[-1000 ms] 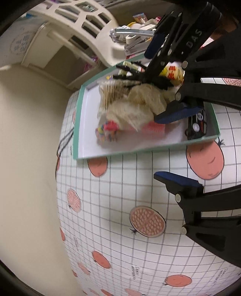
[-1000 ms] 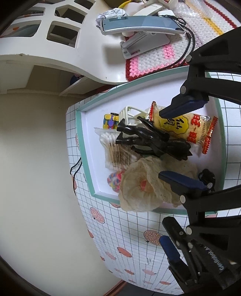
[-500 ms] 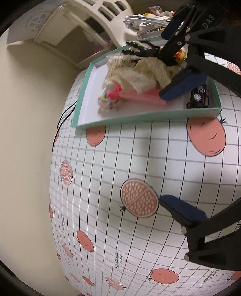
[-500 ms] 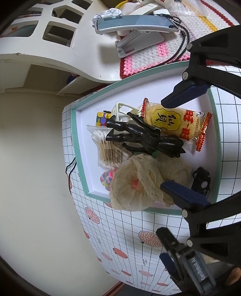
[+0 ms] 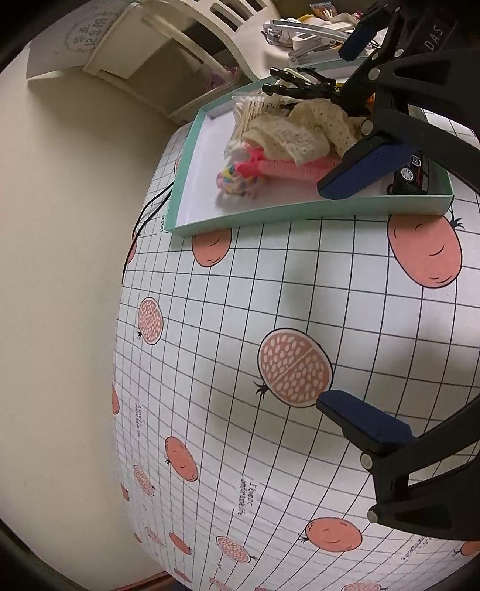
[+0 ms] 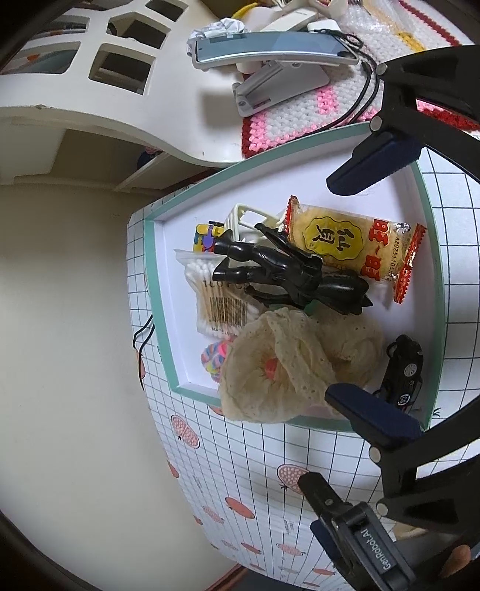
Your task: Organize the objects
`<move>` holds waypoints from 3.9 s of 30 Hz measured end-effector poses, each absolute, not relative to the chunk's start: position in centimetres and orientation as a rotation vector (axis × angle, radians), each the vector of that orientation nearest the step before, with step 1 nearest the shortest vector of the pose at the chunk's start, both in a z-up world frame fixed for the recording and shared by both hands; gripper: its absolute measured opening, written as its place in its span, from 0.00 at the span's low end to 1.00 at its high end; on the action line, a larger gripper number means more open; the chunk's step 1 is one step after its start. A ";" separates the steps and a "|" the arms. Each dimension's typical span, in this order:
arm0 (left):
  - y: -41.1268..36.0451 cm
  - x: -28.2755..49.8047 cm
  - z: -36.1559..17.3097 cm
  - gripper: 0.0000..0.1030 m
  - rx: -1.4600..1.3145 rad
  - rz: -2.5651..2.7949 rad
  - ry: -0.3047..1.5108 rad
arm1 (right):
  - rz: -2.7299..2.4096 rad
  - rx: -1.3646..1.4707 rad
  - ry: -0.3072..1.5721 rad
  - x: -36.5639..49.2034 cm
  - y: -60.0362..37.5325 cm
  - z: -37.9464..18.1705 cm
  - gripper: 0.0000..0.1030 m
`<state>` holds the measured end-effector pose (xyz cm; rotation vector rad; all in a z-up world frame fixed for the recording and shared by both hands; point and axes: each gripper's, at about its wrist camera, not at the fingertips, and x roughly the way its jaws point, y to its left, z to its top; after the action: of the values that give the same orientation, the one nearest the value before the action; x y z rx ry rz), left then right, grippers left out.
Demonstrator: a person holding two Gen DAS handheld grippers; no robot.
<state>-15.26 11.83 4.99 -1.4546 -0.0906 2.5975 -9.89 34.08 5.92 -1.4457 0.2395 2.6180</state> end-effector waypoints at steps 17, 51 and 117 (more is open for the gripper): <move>9.6 -12.1 8.0 1.00 -1.295 2.660 -0.113 | 2.663 -1.410 0.222 -6.4 32.4 7.4 1.00; 7.0 -2.2 6.0 1.00 -1.319 2.746 -0.060 | 2.755 -1.334 0.169 1.4 27.9 7.5 1.00; 3.8 -1.1 -1.1 1.00 -1.496 2.835 -0.054 | 2.637 -1.381 0.067 2.1 26.6 -0.2 1.00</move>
<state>-1.09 3.76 -1.08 -1.4962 -0.0536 2.8354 2.05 26.58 -0.24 -1.3810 0.0674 2.6374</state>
